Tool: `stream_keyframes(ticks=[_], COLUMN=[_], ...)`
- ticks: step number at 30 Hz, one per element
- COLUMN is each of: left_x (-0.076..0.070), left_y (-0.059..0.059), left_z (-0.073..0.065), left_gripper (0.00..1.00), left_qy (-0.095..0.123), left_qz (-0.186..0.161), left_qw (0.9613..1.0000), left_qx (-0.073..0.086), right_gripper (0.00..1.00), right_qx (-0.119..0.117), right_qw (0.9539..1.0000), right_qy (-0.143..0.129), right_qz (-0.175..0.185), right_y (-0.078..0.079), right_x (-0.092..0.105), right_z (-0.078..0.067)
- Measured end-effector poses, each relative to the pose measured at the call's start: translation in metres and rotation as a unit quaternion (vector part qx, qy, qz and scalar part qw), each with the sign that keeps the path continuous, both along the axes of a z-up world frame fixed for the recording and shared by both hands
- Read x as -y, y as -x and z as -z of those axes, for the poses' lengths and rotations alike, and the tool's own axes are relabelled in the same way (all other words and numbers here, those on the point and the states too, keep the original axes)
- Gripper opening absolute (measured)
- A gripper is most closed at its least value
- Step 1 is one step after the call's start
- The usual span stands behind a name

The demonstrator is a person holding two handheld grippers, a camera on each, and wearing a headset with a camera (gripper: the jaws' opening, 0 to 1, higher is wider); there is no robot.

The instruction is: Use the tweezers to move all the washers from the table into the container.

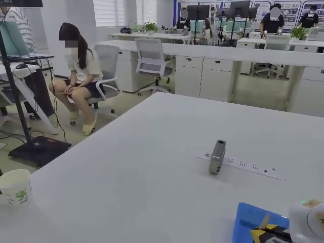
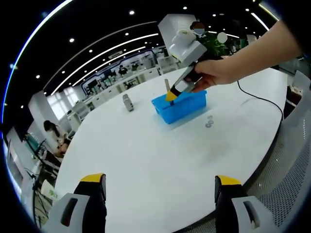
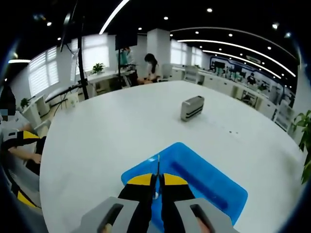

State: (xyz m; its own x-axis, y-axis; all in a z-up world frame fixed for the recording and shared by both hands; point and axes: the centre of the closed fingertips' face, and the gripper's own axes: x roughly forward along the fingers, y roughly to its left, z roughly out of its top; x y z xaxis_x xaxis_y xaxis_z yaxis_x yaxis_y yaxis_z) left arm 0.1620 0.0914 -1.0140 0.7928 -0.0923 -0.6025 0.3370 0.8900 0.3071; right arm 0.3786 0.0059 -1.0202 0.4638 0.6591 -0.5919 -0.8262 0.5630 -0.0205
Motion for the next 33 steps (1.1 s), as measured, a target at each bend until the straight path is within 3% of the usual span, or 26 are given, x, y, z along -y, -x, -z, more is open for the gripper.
stream_keyframes(ticks=[3, 13, 17, 21, 33], left_x=[0.000, 0.001, 0.001, 0.001, 0.001], left_y=[0.000, 0.001, 0.001, 0.000, -0.001], left_z=[0.000, 0.001, 0.001, 0.000, -0.003], left_gripper=[0.95, 0.95, 0.95, 0.95, 0.95], left_qy=[-0.001, 0.000, -0.001, 0.000, 0.002], left_qz=[0.001, 0.003, 0.004, 0.002, 0.001], left_qw=[1.0000, 1.0000, 1.0000, 1.0000, 1.0000], left_qx=[-0.001, -0.004, -0.003, -0.001, 0.009], right_gripper=[0.01, 0.02, 0.03, 0.03, 0.03], right_qx=[0.016, 0.016, 0.006, 0.016, 0.039], right_qw=[0.9998, 0.9999, 1.0000, 0.9998, 0.9983], right_qy=[0.006, 0.003, -0.004, -0.002, -0.041], right_qz=[-0.006, -0.005, 0.003, 0.006, 0.010], right_y=[-0.001, 0.001, 0.001, -0.002, 0.011], right_x=[-0.001, 0.000, 0.002, 0.005, 0.012], right_z=[0.000, -0.001, -0.002, -0.012, -0.058])
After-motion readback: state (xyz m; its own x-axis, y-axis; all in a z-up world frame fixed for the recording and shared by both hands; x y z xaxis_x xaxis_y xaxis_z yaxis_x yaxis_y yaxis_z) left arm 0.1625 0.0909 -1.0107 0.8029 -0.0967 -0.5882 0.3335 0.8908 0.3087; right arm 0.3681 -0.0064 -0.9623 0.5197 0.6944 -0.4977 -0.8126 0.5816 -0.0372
